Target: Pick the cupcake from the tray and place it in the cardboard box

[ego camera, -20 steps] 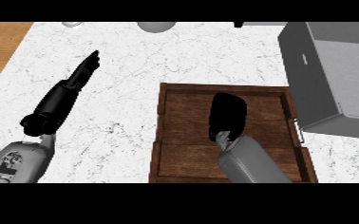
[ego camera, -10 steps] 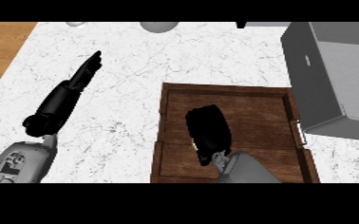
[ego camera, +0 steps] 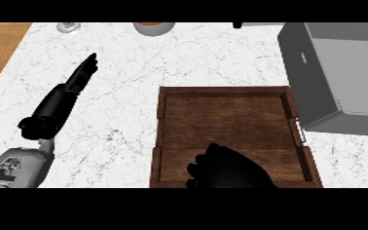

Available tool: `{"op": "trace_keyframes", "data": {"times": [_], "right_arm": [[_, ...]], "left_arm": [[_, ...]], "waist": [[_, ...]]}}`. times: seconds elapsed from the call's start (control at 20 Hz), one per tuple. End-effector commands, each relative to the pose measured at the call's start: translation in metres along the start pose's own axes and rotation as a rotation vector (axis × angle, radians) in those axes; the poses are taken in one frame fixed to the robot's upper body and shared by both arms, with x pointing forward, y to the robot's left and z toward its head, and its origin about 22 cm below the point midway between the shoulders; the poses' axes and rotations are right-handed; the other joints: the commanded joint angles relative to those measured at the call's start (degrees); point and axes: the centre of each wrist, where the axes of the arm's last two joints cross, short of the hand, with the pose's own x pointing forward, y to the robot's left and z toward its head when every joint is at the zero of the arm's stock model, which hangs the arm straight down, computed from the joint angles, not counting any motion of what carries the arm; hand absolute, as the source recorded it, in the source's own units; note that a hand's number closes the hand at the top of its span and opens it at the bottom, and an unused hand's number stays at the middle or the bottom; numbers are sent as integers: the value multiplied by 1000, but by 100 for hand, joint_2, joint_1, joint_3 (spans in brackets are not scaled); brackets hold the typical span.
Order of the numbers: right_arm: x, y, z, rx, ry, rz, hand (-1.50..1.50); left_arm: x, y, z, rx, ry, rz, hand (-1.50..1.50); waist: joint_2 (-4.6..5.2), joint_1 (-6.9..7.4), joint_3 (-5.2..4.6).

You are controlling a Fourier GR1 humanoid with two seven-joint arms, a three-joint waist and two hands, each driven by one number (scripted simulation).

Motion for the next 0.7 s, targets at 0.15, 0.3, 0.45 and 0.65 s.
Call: {"op": "trace_keyframes", "data": {"times": [0.15,0.3,0.45,0.65], "right_arm": [[-32,-64,85,-260,-25,-9,150],[-61,-80,110,-362,116,-126,150],[-97,-99,143,-447,244,-178,150],[-149,-129,194,-528,360,-220,150]], "left_arm": [[4,18,4,22,-10,-10,0],[9,3,-2,14,-9,-9,0],[7,13,2,31,-2,-5,0],[2,1,0,-9,-16,-5,0]], "waist": [[60,-201,1],[93,-153,-8],[95,-72,-16],[107,90,-27]]}}
